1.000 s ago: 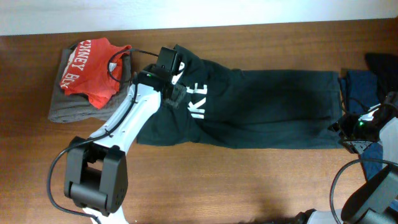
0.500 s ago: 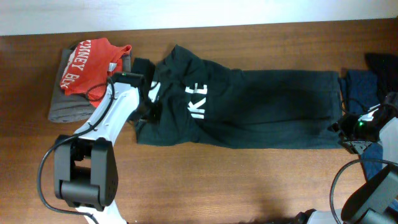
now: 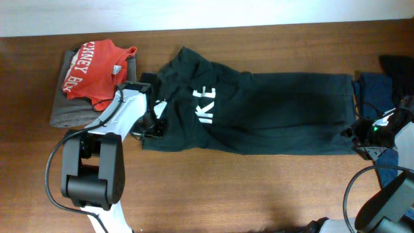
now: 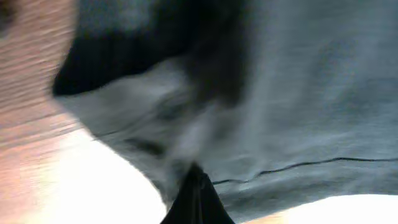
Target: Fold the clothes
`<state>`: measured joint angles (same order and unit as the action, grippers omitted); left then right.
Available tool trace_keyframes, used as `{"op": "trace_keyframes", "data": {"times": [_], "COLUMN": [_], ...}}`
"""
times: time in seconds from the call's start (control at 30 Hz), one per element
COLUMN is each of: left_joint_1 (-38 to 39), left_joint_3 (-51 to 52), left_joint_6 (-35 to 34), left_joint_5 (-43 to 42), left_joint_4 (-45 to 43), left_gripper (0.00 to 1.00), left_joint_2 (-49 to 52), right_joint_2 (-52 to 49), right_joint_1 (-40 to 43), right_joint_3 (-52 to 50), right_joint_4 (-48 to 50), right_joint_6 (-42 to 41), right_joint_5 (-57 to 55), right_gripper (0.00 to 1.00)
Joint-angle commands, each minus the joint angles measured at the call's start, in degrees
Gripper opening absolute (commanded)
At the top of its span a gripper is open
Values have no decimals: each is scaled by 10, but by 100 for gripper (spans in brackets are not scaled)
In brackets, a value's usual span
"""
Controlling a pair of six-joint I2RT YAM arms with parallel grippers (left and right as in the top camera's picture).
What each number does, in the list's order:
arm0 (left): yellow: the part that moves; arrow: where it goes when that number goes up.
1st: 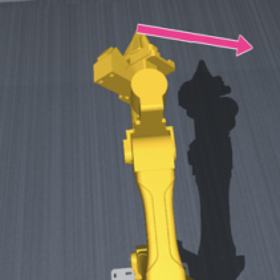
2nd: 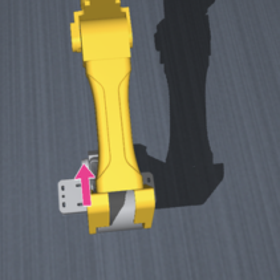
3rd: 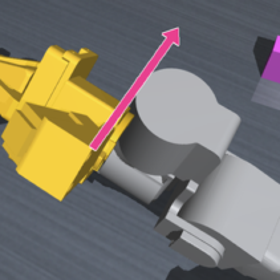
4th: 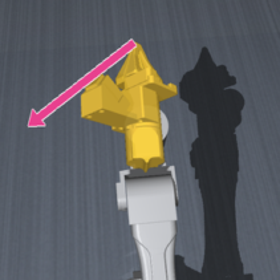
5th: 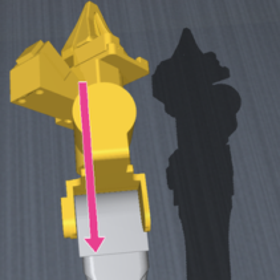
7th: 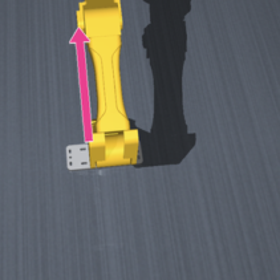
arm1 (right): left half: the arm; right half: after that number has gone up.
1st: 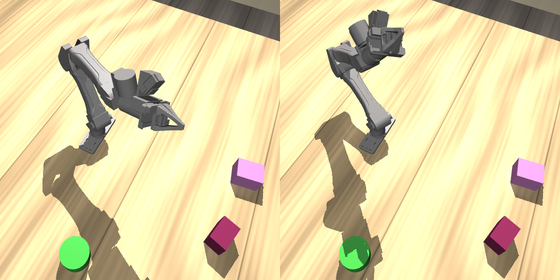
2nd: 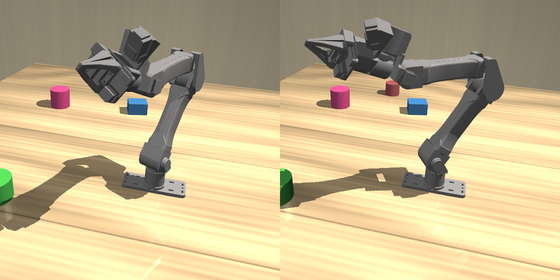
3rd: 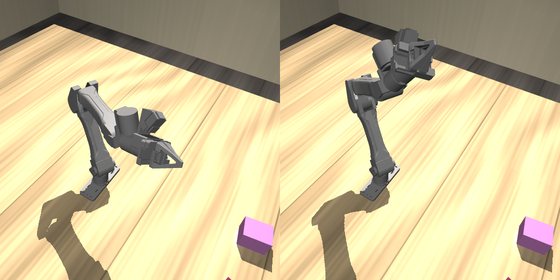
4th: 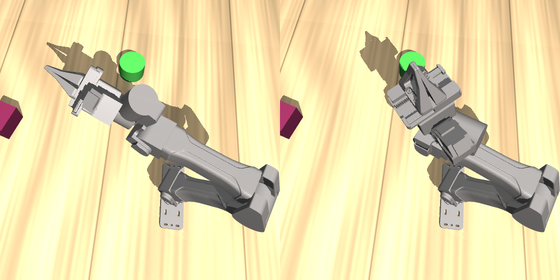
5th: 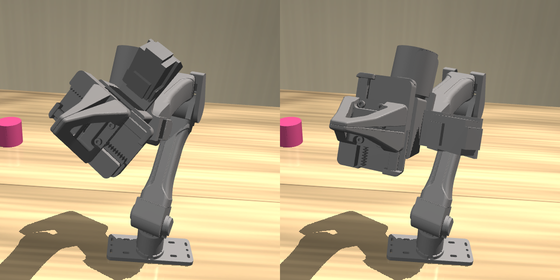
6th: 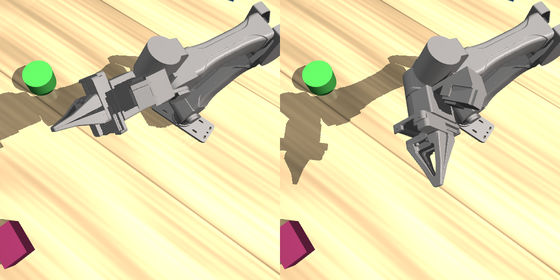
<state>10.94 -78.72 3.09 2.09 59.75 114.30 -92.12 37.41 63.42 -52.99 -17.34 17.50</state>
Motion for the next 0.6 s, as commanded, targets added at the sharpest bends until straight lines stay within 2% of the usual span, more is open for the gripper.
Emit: {"op": "trace_keyframes", "data": {"times": [0.0, 0.1, 0.17, 0.23, 0.33, 0.47, 0.57], "left_joint_1": [-35, -52, -58, -58, -58, -58, -63], "left_joint_3": [2, -4, -5, -3, -1, -1, -1], "left_joint_6": [-14, -13, -2, -2, 9, 17, 14], "left_joint_5": [30, -25, -64, -95, -131, -134, -97], "left_joint_4": [7, 9, 12, 15, 8, 10, 16], "left_gripper": [0, 3, 27, 60, 62, 51, 49], "left_joint_2": [7, -1, -10, -13, -13, -13, -13], "right_joint_2": [-3, -3, -3, -3, -3, -3, -3], "right_joint_1": [1, 1, 1, 1, 1, 1, 1], "right_joint_3": [-2, -2, -2, -2, -2, -2, -2], "right_joint_4": [-1, -2, -2, -2, -2, -2, -4], "right_joint_6": [6, 6, 6, 6, 6, 6, 6], "right_joint_5": [3, 2, 2, 1, 1, 1, 0], "right_gripper": [56, 56, 56, 56, 57, 56, 56]}}
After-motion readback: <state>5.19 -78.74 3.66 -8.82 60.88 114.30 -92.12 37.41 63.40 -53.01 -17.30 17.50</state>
